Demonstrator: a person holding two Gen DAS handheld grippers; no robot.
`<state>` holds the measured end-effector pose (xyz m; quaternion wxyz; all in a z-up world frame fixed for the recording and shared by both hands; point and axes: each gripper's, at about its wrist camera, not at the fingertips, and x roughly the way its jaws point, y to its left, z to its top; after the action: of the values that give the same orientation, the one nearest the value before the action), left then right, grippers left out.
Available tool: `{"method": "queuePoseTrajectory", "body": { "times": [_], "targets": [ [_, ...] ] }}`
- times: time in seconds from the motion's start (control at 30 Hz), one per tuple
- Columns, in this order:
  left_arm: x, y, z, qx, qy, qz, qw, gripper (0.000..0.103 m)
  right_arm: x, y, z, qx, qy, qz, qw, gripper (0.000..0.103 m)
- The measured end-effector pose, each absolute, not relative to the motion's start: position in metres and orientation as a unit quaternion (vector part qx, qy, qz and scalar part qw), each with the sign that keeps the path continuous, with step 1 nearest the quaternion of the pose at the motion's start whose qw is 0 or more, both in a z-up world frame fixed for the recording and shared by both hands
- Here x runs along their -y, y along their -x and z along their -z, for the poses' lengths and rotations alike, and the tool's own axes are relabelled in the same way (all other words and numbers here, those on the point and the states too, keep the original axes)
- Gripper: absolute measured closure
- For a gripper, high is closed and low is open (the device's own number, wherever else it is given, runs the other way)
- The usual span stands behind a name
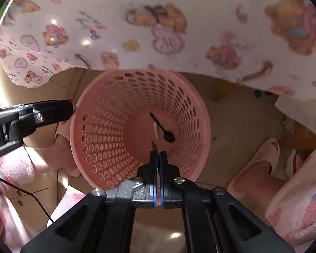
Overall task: Collect trash
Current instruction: 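Carry both items over the pink wastebasket and open both tools to drop them, then raise both open tools back over the remaining items on the chair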
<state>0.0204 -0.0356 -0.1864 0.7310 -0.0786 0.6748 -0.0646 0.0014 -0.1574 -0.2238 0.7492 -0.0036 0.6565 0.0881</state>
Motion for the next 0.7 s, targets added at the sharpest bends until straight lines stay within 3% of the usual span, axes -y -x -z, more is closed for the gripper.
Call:
{"method": "queuePoseTrajectory", "body": {
  "times": [0.13, 0.2, 0.23, 0.3, 0.5, 0.63, 0.7],
  "targets": [
    [0.036, -0.017, 0.183, -0.674, 0.059, 0.053, 0.734, 0.052, 0.156, -0.001, 0.230, -0.666, 0.004, -0.088, 0.741, 0.100],
    [0.037, -0.017, 0.178, -0.669, 0.045, 0.044, 0.741, 0.047, 0.155, 0.000, 0.231, -0.666, 0.009, -0.090, 0.740, 0.097],
    [0.037, -0.016, 0.175, -0.665, 0.041, 0.041, 0.745, 0.046, 0.154, 0.000, 0.230, -0.666, 0.009, -0.090, 0.740, 0.093],
    [0.035, -0.016, 0.168, -0.656, 0.031, 0.030, 0.754, 0.046, 0.155, 0.001, 0.227, -0.663, 0.006, -0.090, 0.743, 0.072],
    [0.034, -0.010, 0.133, -0.599, -0.014, 0.003, 0.800, 0.041, 0.161, 0.001, 0.212, -0.643, 0.009, -0.077, 0.762, 0.062],
    [0.034, -0.004, 0.101, -0.546, -0.029, 0.007, 0.837, 0.030, 0.161, 0.001, 0.195, -0.619, 0.021, -0.069, 0.782, 0.060],
    [0.034, -0.003, 0.086, -0.519, -0.033, 0.008, 0.854, 0.027, 0.162, 0.001, 0.183, -0.604, 0.021, -0.071, 0.794, 0.051]
  ]
}}
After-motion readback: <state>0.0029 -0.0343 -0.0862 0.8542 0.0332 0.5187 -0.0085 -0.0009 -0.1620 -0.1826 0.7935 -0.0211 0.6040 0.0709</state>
